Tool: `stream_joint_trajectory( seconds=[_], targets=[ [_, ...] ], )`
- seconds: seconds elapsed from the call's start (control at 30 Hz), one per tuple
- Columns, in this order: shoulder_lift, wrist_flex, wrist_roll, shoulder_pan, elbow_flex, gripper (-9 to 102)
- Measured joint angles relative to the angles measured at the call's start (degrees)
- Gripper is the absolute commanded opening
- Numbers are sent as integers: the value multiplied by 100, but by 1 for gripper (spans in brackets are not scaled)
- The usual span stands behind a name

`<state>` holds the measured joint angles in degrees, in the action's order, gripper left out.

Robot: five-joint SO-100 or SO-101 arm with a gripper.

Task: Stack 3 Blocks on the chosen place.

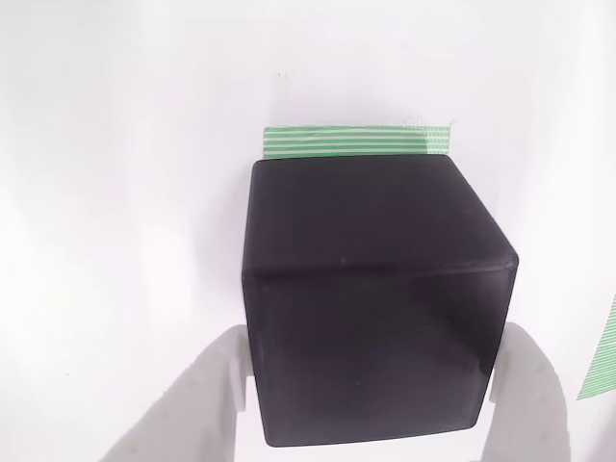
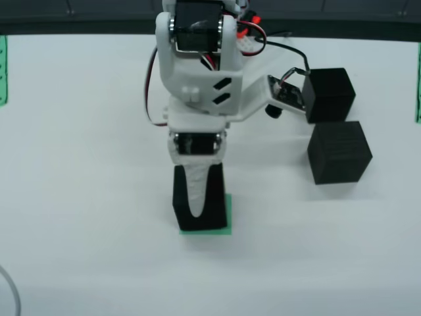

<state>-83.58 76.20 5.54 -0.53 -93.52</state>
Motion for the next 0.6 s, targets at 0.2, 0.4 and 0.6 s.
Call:
stream_joint_trajectory(
  seconds=[0.2, 0.4, 0.6],
  targets=[
    [44, 0, 0, 0, 9, 26],
    [53, 0, 0, 0, 9, 30],
    [53, 0, 0, 0, 9, 37]
  ],
)
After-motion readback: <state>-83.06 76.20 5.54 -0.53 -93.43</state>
